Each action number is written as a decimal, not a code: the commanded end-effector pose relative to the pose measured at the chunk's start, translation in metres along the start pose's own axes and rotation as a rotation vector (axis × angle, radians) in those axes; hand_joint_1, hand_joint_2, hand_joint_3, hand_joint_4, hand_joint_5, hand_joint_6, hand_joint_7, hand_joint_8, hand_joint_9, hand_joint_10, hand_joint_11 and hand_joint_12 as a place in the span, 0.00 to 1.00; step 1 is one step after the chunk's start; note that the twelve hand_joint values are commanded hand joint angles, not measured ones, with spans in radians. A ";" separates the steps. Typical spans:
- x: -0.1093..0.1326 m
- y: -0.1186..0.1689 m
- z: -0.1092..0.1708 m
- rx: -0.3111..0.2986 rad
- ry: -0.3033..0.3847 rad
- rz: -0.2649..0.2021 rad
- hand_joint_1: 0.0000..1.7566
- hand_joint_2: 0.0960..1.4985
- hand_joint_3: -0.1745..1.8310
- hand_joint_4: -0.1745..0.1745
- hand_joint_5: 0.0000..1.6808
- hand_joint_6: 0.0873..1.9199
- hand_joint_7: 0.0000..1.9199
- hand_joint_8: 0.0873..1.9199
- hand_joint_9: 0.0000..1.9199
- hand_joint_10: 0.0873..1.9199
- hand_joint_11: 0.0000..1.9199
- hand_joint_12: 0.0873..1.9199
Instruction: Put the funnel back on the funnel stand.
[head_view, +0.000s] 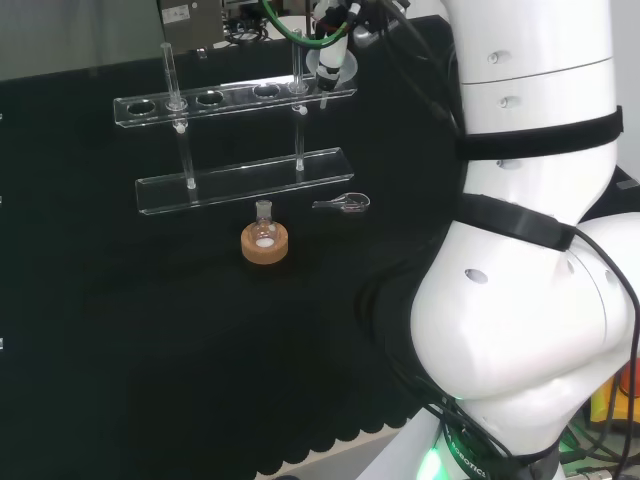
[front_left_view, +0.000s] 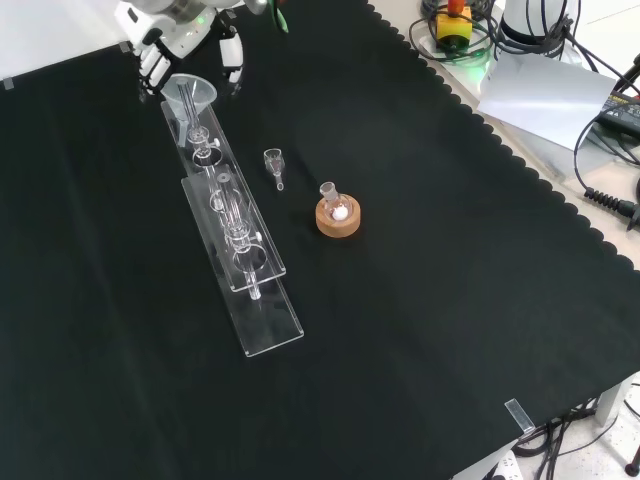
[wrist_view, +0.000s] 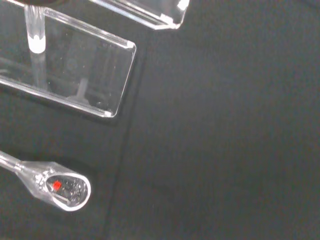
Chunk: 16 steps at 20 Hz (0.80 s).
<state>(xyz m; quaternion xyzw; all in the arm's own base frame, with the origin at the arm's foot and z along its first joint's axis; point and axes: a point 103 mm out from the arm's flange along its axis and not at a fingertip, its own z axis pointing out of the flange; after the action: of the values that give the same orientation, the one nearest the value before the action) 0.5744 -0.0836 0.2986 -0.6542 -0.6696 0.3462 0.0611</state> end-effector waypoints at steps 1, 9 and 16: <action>-0.003 -0.022 0.000 -0.007 0.010 0.014 0.35 0.41 0.29 0.40 0.10 0.00 0.01 0.30 0.18 0.31 0.15 0.68; -0.006 -0.083 -0.015 -0.153 0.036 0.073 0.33 0.42 0.27 0.41 0.02 0.00 0.00 0.07 0.10 0.32 0.12 0.69; -0.004 -0.126 -0.028 -0.186 0.038 0.093 0.32 0.43 0.25 0.43 0.00 0.00 0.00 0.00 0.04 0.34 0.08 0.70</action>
<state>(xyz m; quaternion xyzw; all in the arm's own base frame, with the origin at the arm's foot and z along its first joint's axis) 0.5125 -0.0761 0.3639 -0.6818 -0.6682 0.2971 0.0212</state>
